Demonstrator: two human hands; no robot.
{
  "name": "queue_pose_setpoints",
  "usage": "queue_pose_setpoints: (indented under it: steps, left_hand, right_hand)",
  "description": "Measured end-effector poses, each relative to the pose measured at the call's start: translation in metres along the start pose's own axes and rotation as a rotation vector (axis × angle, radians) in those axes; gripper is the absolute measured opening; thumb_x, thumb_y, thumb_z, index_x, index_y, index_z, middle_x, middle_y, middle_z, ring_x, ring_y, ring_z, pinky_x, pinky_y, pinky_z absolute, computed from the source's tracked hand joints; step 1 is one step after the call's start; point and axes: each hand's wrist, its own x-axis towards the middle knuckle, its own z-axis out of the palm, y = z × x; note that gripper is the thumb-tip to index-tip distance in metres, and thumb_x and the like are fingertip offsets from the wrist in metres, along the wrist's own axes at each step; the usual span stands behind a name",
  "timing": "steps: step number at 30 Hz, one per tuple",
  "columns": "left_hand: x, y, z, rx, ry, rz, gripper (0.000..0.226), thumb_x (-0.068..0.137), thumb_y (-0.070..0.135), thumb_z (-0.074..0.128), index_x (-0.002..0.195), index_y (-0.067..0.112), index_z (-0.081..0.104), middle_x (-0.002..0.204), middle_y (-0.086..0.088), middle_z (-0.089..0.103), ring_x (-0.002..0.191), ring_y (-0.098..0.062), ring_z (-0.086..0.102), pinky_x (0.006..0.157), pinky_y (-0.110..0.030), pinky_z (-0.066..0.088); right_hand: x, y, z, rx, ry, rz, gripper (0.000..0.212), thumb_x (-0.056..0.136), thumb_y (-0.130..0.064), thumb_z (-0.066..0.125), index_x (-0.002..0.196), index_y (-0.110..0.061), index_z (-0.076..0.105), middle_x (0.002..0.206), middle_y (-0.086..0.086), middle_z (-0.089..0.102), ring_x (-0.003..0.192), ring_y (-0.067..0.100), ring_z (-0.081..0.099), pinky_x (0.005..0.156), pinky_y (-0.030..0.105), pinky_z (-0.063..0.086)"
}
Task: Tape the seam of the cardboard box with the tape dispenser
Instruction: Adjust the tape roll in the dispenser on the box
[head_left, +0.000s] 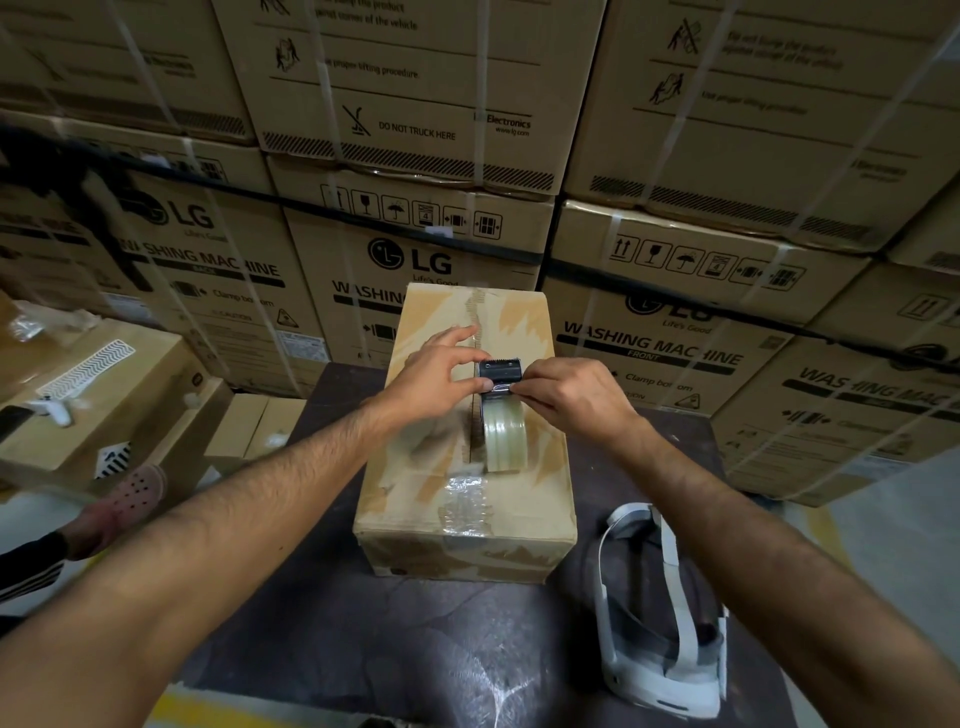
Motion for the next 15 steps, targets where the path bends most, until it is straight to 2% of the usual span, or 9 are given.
queue_pose_setpoints:
  steps: [4, 6, 8, 10, 12, 15]
  left_hand:
    - [-0.001, 0.003, -0.001, -0.005, -0.001, -0.015, 0.045, 0.089, 0.044, 0.078, 0.132, 0.033, 0.069, 0.165, 0.009, 0.037, 0.155, -0.016, 0.026, 0.124, -0.057, 0.024]
    - [-0.002, 0.004, -0.002, -0.010, 0.002, -0.021, 0.045, 0.090, 0.044, 0.078, 0.132, 0.033, 0.069, 0.165, 0.010, 0.037, 0.155, -0.016, 0.027, 0.124, -0.058, 0.024]
    - [-0.003, 0.003, -0.002, -0.016, 0.010, -0.021, 0.046, 0.088, 0.045, 0.079, 0.131, 0.033, 0.070, 0.164, 0.011, 0.038, 0.154, -0.016, 0.028, 0.123, -0.059, 0.025]
    - [-0.004, 0.001, 0.000, -0.022, 0.020, -0.019, 0.047, 0.086, 0.049, 0.080, 0.130, 0.035, 0.071, 0.164, 0.011, 0.039, 0.153, -0.016, 0.030, 0.123, -0.059, 0.027]
    - [-0.004, 0.000, 0.001, -0.027, 0.027, -0.022, 0.047, 0.085, 0.050, 0.080, 0.129, 0.035, 0.071, 0.163, 0.012, 0.039, 0.153, -0.015, 0.031, 0.123, -0.059, 0.027]
    - [-0.005, 0.003, 0.001, -0.025, 0.038, -0.027, 0.047, 0.085, 0.048, 0.081, 0.129, 0.035, 0.071, 0.163, 0.012, 0.040, 0.152, -0.014, 0.032, 0.123, -0.058, 0.027]
  right_hand:
    - [-0.002, -0.008, 0.004, 0.038, 0.027, 0.133, 0.015, 0.102, -0.025, 0.068, 0.101, -0.014, 0.079, 0.095, 0.001, 0.075, 0.078, 0.025, 0.071, 0.059, 0.041, 0.057]
    - [-0.007, -0.020, 0.007, 0.136, 0.088, 0.355, 0.014, 0.099, -0.030, 0.074, 0.098, -0.017, 0.079, 0.093, -0.004, 0.076, 0.077, 0.017, 0.072, 0.063, 0.038, 0.059]
    - [-0.012, -0.038, 0.011, 0.297, 0.165, 0.696, 0.019, 0.092, -0.039, 0.082, 0.095, -0.021, 0.082, 0.088, -0.010, 0.078, 0.076, 0.006, 0.072, 0.070, 0.035, 0.062]
    - [-0.014, -0.053, 0.017, 0.444, 0.169, 0.981, 0.023, 0.083, -0.045, 0.088, 0.091, -0.023, 0.084, 0.083, -0.014, 0.079, 0.077, 0.000, 0.073, 0.076, 0.033, 0.063]
    - [-0.014, -0.065, 0.023, 0.588, 0.168, 1.166, 0.024, 0.079, -0.045, 0.091, 0.090, -0.025, 0.086, 0.081, -0.015, 0.080, 0.078, -0.003, 0.074, 0.082, 0.033, 0.063]
    - [-0.011, -0.075, 0.029, 0.708, 0.253, 1.309, 0.020, 0.077, -0.042, 0.094, 0.089, -0.028, 0.086, 0.086, -0.014, 0.081, 0.087, 0.000, 0.076, 0.090, 0.036, 0.062]
